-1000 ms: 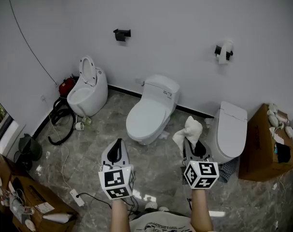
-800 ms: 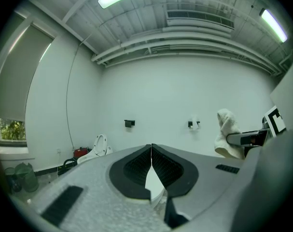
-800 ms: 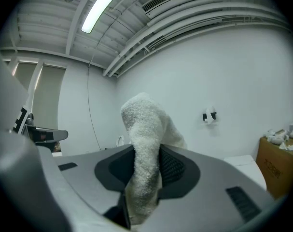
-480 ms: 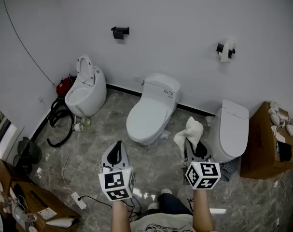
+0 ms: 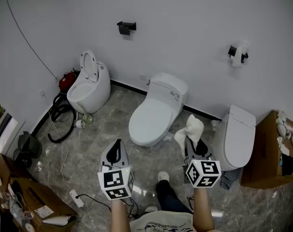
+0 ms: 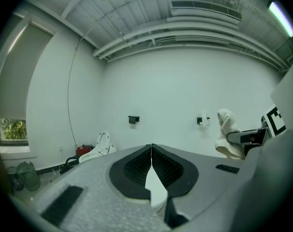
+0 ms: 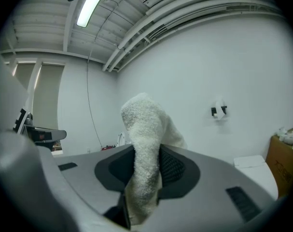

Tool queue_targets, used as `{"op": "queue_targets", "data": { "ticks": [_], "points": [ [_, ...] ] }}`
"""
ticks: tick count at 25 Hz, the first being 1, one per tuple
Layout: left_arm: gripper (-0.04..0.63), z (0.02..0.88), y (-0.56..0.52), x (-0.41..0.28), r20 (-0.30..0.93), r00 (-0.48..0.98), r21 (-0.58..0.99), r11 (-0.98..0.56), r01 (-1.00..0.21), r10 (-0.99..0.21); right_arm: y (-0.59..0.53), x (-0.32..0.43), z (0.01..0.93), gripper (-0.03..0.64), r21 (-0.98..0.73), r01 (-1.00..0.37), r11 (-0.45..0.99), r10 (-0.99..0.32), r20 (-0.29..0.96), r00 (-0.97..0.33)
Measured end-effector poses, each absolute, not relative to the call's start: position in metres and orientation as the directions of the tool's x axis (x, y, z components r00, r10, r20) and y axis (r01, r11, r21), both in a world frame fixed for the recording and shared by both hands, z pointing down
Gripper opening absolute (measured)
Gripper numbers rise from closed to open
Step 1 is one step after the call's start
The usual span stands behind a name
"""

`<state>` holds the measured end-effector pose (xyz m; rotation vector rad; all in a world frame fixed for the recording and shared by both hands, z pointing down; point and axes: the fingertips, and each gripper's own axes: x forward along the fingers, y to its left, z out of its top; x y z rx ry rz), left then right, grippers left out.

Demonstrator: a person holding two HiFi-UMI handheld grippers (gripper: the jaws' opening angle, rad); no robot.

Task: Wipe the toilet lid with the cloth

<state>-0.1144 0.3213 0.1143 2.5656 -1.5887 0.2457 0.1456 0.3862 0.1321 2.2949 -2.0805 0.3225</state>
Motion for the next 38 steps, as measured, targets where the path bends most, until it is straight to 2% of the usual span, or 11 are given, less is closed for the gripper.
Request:
{"op": "queue_targets", "data": {
  "ticks": [18, 27, 38],
  "points": [
    [0.009, 0.102, 0.133, -0.025, 0.178, 0.306, -0.006, -0.312, -0.95, -0.935, 0.163, 0.245, 0.121, 0.112, -0.112, -0.993, 0.035, -0.987, 0.155, -0.052],
    [0.009, 0.12, 0.083, -0.017, 0.223, 0.26, 0.001, -0.266, -0.964, -0.94, 0.104, 0.261, 0.141, 0.112, -0.128, -0.99, 0.061, -0.978, 0.192, -0.085],
    [0.009, 0.153, 0.023, -0.037, 0.282, 0.247, 0.026, -0.25, -0.968, -0.927, 0.045, 0.246, 0.174, 0.112, -0.13, -0.99, 0.061, -0.961, 0.261, -0.094]
  ]
}}
